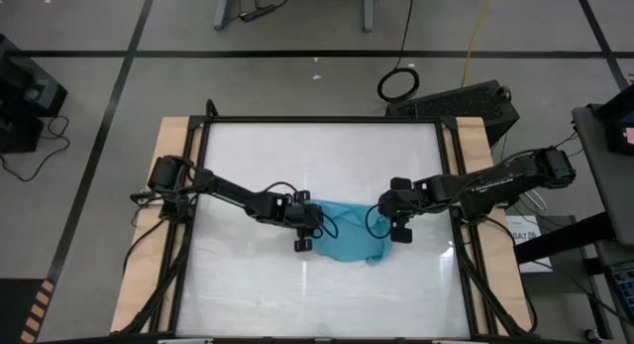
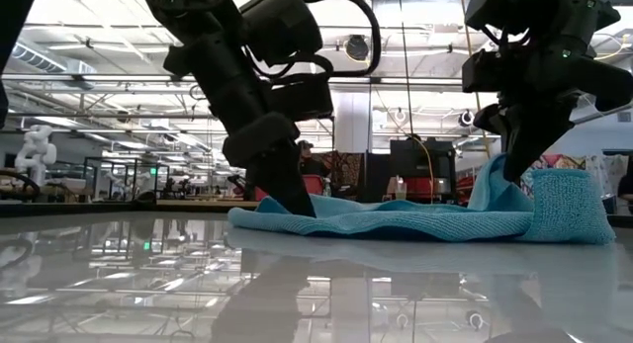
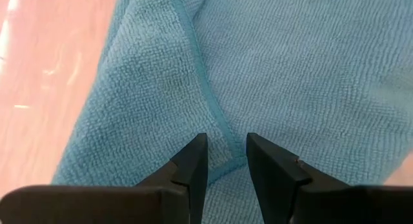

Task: Roll towel
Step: Roll the blue microfiber cloth

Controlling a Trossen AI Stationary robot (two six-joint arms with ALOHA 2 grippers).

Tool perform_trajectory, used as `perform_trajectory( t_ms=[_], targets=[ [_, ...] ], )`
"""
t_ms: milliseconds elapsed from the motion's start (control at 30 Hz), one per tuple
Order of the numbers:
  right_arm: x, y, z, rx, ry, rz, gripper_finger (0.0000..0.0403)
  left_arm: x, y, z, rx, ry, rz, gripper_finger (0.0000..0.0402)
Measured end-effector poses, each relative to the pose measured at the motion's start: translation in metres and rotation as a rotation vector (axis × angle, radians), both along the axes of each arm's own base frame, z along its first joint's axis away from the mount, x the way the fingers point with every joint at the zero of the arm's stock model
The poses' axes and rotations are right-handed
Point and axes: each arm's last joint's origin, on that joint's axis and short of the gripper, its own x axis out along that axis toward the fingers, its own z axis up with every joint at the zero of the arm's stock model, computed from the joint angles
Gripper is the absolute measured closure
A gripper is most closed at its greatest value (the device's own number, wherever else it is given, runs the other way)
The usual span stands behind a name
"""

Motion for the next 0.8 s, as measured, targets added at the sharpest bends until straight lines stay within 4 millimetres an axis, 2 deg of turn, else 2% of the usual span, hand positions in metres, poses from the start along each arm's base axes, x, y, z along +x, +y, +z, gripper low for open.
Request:
perform_trajectory(
  t_ms=[200,467,800],
  targets=[
    [0.001,0.000,0.000,0.000,-0.011,-0.001,0.0402,0.000,0.001,-0.004,-0.001,0.018,0.006,0.0305],
    [0.001,0.000,0.000,0.002,-0.010,-0.005,0.0402,0.000,0.005,-0.004,0.001,0.022,0.013,0.0394],
    [-0.004,0.000,-0.002,-0.002,0.046,-0.003,0.0402,-0.002,0.011,0.002,-0.047,0.028,-0.003,0.0394]
  ],
)
